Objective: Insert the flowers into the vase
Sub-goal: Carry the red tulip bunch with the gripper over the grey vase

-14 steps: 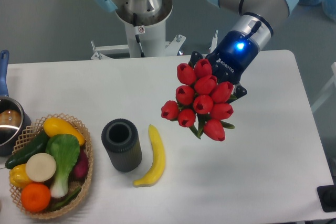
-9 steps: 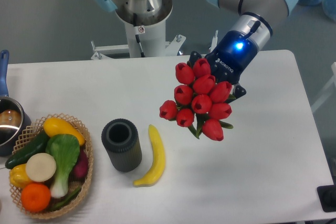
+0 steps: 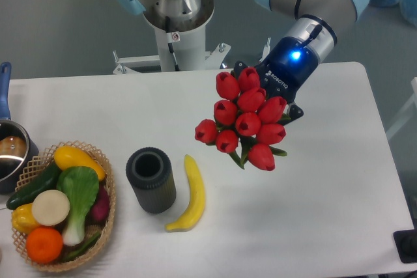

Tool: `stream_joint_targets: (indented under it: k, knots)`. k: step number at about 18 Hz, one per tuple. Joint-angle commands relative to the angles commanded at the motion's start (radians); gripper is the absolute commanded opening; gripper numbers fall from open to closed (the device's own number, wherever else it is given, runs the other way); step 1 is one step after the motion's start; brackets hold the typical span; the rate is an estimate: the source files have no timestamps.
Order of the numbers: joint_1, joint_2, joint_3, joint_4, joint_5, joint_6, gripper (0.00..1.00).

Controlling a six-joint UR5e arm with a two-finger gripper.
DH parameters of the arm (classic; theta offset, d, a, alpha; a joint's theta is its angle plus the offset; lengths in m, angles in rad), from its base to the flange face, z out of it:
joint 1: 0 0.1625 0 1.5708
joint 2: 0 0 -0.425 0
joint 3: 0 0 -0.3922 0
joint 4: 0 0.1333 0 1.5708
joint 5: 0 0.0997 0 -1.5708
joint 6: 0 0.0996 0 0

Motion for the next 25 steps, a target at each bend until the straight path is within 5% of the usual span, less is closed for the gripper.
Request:
stream_joint_targets:
  k: [4,11,25]
  knots:
    - [-0.02,-0.025,0.002,0.038,-0.045,0.0,0.44]
    - [-0.063,-0.017,-0.038,0.049,-0.115,0.008,0.44]
    - [-0.152,-0.037,-0.018,0.055,-0.173,0.078,0.44]
